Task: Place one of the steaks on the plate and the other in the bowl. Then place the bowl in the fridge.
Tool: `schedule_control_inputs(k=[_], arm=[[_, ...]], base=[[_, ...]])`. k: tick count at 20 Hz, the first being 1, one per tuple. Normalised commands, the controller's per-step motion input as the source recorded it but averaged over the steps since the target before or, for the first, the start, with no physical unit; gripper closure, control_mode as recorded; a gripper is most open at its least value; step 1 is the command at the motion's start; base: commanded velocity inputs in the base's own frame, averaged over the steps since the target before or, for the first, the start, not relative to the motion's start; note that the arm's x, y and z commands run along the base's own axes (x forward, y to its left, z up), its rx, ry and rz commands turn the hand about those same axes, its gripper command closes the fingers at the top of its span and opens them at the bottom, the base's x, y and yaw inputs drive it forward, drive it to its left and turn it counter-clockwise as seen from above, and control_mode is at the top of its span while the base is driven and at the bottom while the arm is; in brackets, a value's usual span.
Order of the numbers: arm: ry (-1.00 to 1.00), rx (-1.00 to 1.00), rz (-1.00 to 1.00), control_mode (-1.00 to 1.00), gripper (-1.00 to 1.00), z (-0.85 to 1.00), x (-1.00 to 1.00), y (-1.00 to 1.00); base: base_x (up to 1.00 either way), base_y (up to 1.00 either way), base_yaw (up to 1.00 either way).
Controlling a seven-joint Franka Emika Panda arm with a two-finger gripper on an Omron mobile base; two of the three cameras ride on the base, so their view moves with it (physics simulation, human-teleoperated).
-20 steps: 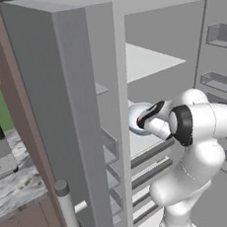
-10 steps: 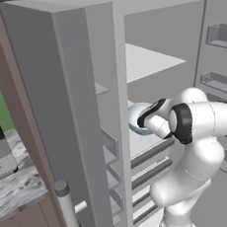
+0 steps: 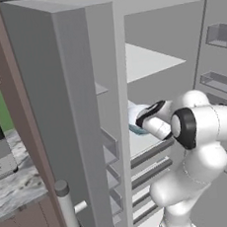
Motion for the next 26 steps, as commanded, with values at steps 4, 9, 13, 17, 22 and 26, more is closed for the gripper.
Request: schedule_control_inputs(k=[4,9,13,17,22,26], arm=[[0.00,0.07,0.02,-1.00,-1.00,0.61,0.00,0.00],[0.01,0.03,0.00,-1.00,-1.00,0.46,-0.02,-0.16],[0.01,0.00,0.00,-1.00,-1.00,0.72,-0.26,0.00],[0.00,0.00,0.00,-1.00,-1.00,0.73,-0.57,0.00],[0.02,0.00,0.00,-1.00,-1.00,0.84,-0.68,0.00],[0.23,0.00,0.03,-1.00,-1.00,0.79,-0.62,0.00]], base=[[0.00,0.00,0.00],[0.00,0.00,0.00],[0.00,0.00,0.00],[0.00,0.00,0.00],[0.00,0.00,0.00],[0.00,0.00,0.00]])
